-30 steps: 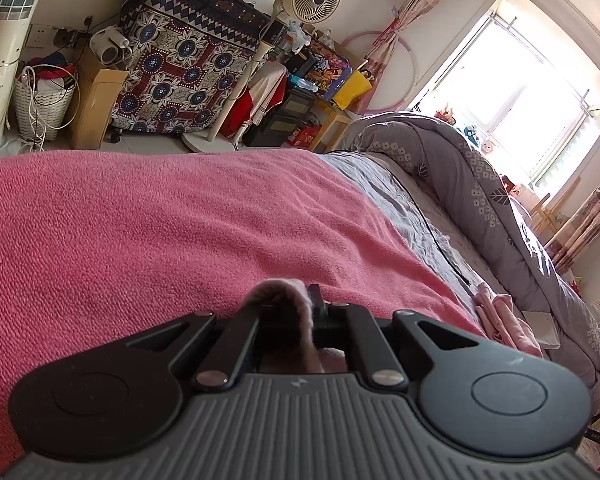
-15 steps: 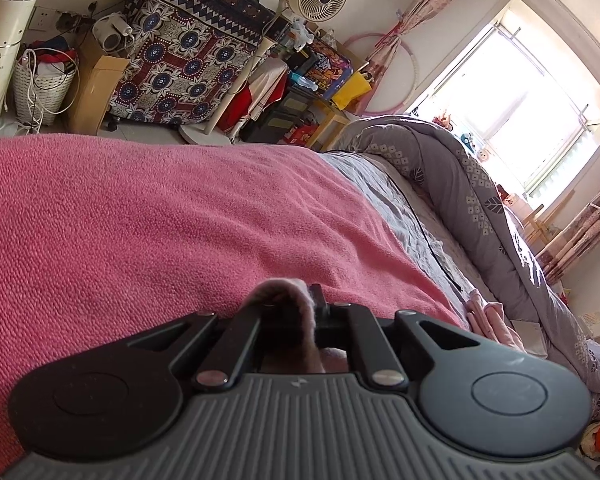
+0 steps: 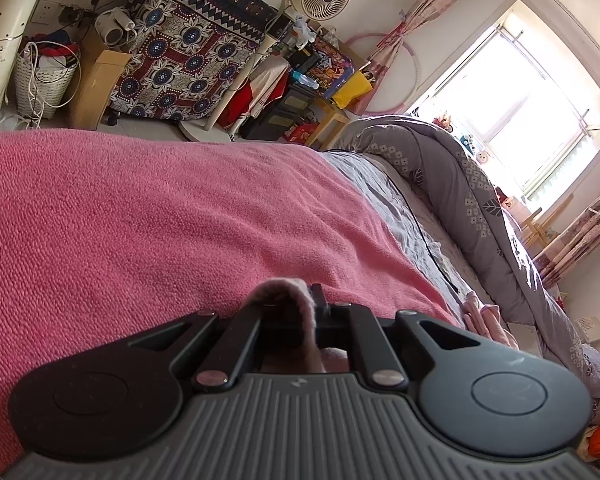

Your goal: Fold clothes

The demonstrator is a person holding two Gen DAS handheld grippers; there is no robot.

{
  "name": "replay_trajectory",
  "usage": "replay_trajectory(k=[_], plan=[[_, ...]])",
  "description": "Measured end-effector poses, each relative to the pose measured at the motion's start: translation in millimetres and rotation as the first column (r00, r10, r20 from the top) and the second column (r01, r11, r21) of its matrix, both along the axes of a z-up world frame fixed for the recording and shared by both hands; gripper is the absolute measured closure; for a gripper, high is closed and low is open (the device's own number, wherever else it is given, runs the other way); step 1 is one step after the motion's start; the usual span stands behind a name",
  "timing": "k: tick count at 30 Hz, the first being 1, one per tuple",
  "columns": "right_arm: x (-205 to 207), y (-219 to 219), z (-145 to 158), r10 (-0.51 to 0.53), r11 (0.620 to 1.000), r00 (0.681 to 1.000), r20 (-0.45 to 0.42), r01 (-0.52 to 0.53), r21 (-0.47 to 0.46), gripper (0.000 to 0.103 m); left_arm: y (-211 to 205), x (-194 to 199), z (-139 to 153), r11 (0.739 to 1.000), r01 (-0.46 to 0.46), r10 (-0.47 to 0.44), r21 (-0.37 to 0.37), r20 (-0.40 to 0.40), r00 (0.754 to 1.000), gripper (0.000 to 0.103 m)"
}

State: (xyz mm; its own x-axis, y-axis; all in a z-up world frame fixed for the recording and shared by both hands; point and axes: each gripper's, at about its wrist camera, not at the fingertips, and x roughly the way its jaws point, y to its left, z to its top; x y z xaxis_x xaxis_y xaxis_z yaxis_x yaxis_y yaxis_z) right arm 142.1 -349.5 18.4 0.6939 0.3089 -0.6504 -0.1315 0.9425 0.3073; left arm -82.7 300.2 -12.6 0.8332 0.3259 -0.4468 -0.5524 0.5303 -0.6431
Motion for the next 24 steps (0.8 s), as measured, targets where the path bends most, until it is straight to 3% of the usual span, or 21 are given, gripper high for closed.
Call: replay_trajectory(k=[2, 5, 7, 9, 12, 13, 14, 16, 18, 20, 21, 24], plan=[[-21, -2, 25, -0.008, 1.000, 0.994, 0.110, 0.010, -0.022, 0.092, 0, 0, -1, 1.000, 0.001, -0.001, -0.003, 0.003, 1.000, 0.092], [-55, -28, 70, -0.048, 0.994, 0.952, 0.303, 0.076, -0.079, 0.092, 0, 0, -1, 1.000, 0.001, -0.001, -0.003, 0.004, 1.000, 0.092], [-69, -49, 89, -0.084, 0.979, 0.925, 0.370, 0.147, -0.144, 0.091, 1, -1, 0, 1.000, 0.001, -0.001, -0.004, 0.005, 1.000, 0.092], [-69, -65, 89, -0.082, 0.958, 0.931, 0.357, 0.172, -0.229, 0.088, 2, -1, 0, 1.000, 0.002, -0.002, -0.007, 0.007, 1.000, 0.092], [-66, -80, 73, -0.063, 0.923, 0.963, 0.263, 0.156, -0.352, 0.069, 1, -1, 1, 1.000, 0.002, -0.002, -0.007, -0.001, 1.000, 0.092], [-67, -78, 65, -0.044, 0.906, 0.971, 0.237, 0.139, -0.399, 0.049, 1, 0, 3, 1.000, 0.005, -0.005, -0.009, -0.011, 1.000, 0.092], [-70, -75, 57, -0.026, 0.888, 0.977, 0.211, 0.120, -0.445, 0.036, 1, 1, 5, 1.000, 0.007, -0.007, -0.011, -0.021, 1.000, 0.092], [-83, -60, 47, 0.053, 0.863, 0.972, 0.227, 0.070, -0.500, 0.036, -2, 3, 16, 0.999, 0.040, -0.039, 0.009, -0.064, 0.997, 0.094], [-105, -44, 48, 0.184, 0.865, 0.953, 0.240, -0.041, -0.500, 0.034, -11, 1, 36, 0.993, 0.087, -0.077, 0.086, -0.115, 0.990, 0.088], [-130, -17, 51, 0.366, 0.839, 0.897, 0.247, -0.203, -0.505, 0.030, -23, -6, 58, 0.977, 0.149, -0.130, 0.150, -0.132, 0.983, 0.071], [-143, -3, 53, 0.453, 0.814, 0.856, 0.250, -0.282, -0.508, 0.029, -28, -10, 68, 0.967, 0.183, -0.160, 0.176, -0.136, 0.978, 0.067], [-185, 69, 53, 0.714, 0.660, 0.654, 0.249, -0.513, -0.549, 0.024, -45, -26, 95, 0.930, 0.253, -0.203, 0.266, -0.202, 0.958, 0.062]])
